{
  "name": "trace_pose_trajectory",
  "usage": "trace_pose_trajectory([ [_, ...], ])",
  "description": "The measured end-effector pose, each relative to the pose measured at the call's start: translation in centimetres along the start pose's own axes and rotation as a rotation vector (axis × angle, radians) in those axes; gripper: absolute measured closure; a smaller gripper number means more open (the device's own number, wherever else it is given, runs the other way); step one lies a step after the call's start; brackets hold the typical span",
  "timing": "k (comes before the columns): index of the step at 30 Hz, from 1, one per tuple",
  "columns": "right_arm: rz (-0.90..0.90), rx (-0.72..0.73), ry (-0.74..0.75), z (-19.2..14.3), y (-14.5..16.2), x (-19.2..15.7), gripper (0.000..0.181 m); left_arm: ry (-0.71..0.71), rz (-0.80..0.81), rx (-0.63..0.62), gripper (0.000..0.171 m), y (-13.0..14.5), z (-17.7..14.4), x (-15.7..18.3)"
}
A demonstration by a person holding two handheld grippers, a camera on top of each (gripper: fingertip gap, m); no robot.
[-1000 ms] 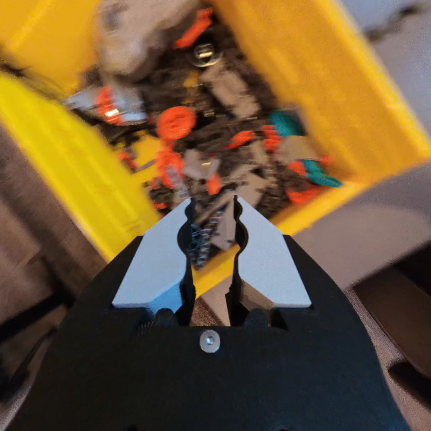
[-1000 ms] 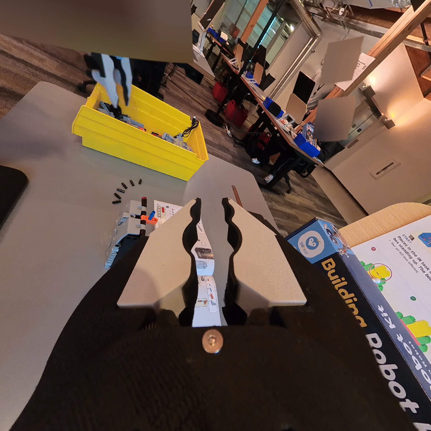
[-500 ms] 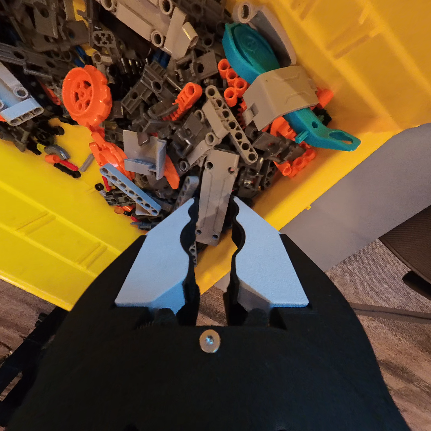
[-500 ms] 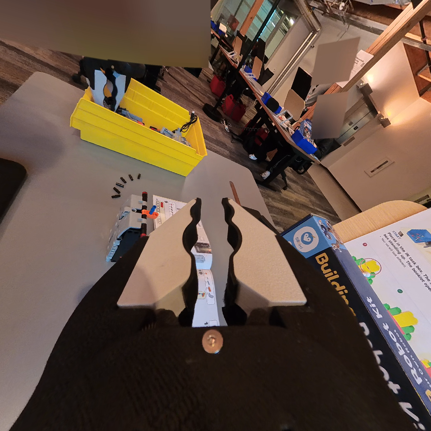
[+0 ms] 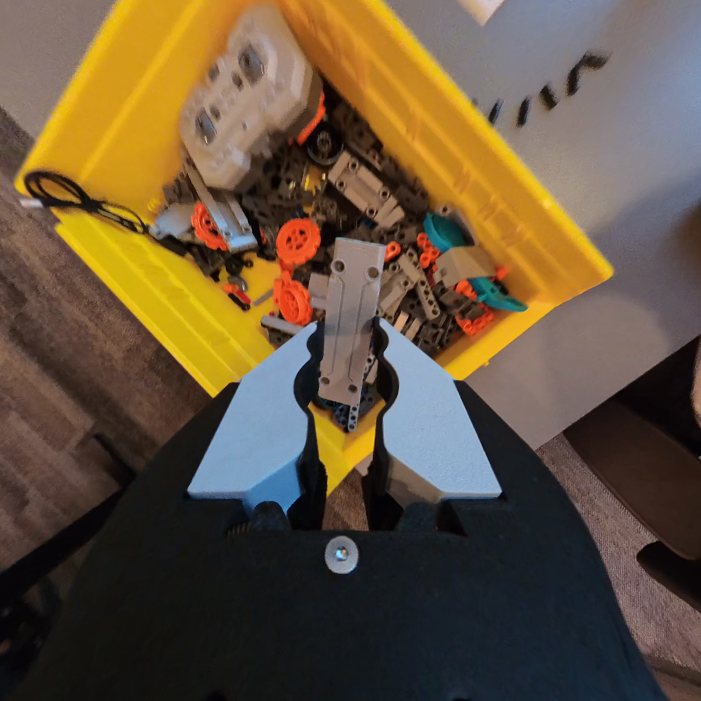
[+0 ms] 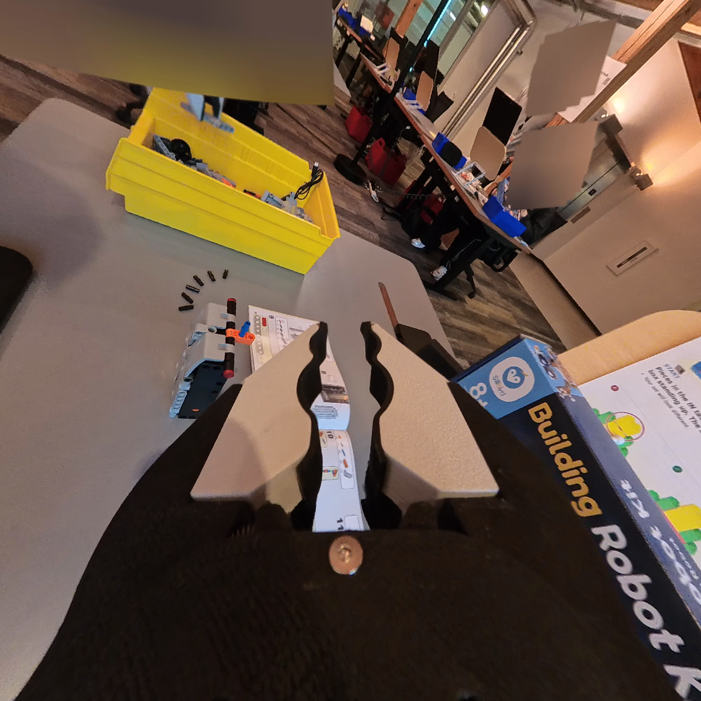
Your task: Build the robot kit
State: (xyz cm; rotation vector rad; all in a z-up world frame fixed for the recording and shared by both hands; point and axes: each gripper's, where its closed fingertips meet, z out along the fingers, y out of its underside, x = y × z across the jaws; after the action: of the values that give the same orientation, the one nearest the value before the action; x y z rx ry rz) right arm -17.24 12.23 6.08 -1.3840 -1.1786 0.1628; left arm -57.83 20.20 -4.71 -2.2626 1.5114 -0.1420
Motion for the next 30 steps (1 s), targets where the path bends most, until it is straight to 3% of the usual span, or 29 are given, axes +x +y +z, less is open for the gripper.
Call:
trace_pose_trajectory([
  [4, -0.005, -0.042, -0.045, 1.7, 1.2, -1.1, 0.162, 0.127, -0.095, 0.148, 0.148, -3.1, -0.4, -0.6],
  [6, -0.002, -0.047, -0.063, 2.3, 1.4, -1.6, 0.162, 0.249, -0.192, 0.226, 0.148, -4.3, 0.8, 0.0],
  [8, 0.001, -0.05, -0.077, 2.6, 1.6, -2.0, 0.162, 0.353, -0.241, 0.229, 0.148, -4.3, 2.3, 1.3],
  [12, -0.005, 0.01, -0.088, 3.0, -0.3, -2.7, 0.162, 0.349, -0.243, 0.262, 0.148, -6.1, 1.1, 1.3],
  [15, -0.054, 0.11, -0.082, 4.0, -4.0, -4.0, 0.162, 0.295, -0.109, 0.179, 0.148, -9.4, -1.5, 3.2],
  [19, -0.29, 0.12, -0.075, 6.7, -6.9, -8.2, 0.154, 0.371, 0.137, 0.022, 0.147, -14.7, -3.3, 10.4],
  [21, -0.411, 0.106, -0.053, 7.7, -7.4, -9.8, 0.141, 0.406, 0.234, -0.02, 0.147, -17.0, -3.4, 13.4],
  [25, -0.495, 0.1, 0.017, 8.5, -7.5, -10.4, 0.135, 0.462, 0.383, -0.08, 0.147, -19.6, -3.0, 17.6],
  [30, -0.528, 0.1, 0.0, 8.0, -7.2, -10.5, 0.15, 0.54, 0.479, -0.102, 0.148, -21.7, -2.2, 21.3],
])
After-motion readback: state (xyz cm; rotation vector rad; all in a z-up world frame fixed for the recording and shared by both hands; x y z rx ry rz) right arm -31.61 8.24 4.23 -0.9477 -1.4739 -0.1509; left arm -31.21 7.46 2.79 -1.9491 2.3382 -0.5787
